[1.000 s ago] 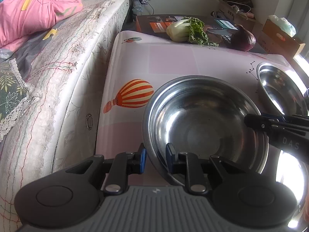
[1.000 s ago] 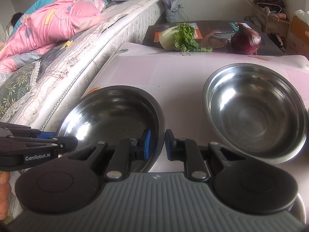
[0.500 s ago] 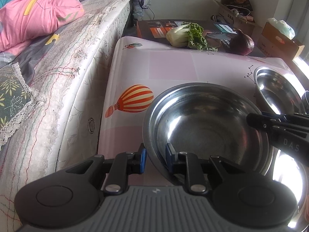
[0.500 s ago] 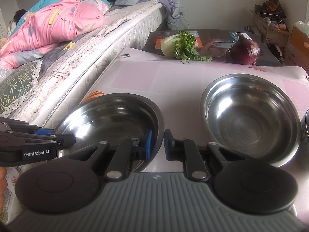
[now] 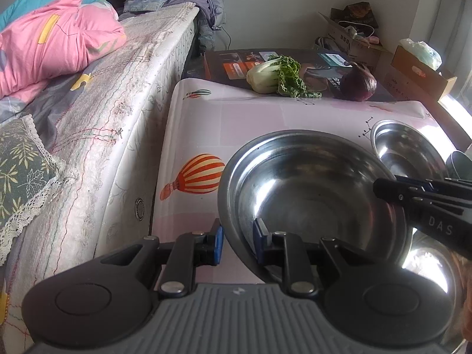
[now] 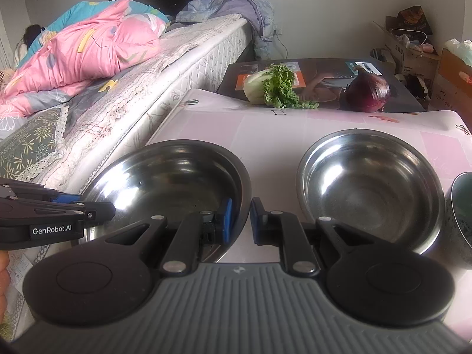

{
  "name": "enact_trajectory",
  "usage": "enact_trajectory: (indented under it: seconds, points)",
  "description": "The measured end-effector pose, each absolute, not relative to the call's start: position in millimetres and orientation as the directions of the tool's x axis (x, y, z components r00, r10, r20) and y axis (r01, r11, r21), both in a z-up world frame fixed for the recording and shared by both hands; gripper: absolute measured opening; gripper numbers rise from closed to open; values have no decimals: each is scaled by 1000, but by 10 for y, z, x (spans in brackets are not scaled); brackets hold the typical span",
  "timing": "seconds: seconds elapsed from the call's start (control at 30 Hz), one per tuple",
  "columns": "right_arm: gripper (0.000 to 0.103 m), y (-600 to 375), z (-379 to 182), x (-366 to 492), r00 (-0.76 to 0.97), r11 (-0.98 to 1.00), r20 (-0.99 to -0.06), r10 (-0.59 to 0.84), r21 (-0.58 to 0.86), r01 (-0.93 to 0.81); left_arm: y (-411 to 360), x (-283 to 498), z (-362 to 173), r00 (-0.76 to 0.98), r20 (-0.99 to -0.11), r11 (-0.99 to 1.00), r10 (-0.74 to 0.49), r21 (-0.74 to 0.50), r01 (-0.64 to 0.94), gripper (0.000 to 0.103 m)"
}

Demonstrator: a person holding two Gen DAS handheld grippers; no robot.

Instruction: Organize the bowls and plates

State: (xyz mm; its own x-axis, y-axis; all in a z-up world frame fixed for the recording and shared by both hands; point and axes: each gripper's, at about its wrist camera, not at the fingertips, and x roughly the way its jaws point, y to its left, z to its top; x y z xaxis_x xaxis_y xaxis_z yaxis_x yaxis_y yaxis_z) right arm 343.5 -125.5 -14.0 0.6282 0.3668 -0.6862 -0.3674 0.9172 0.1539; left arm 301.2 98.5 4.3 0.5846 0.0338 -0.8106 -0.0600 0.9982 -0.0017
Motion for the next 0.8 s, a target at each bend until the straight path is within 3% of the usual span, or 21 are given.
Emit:
enact_trajectory:
  seconds: [0.43,0.8]
  points:
    - [13,-1979,339,3432,724,954,-624,295,157,-254,290,3327,433,643,-762,994,-77,-12,106,22]
    - [13,-2914,199,3649,719,981,-670,185,164,-99,-508,3784,165,563,-811,973,-158,-30,230,22]
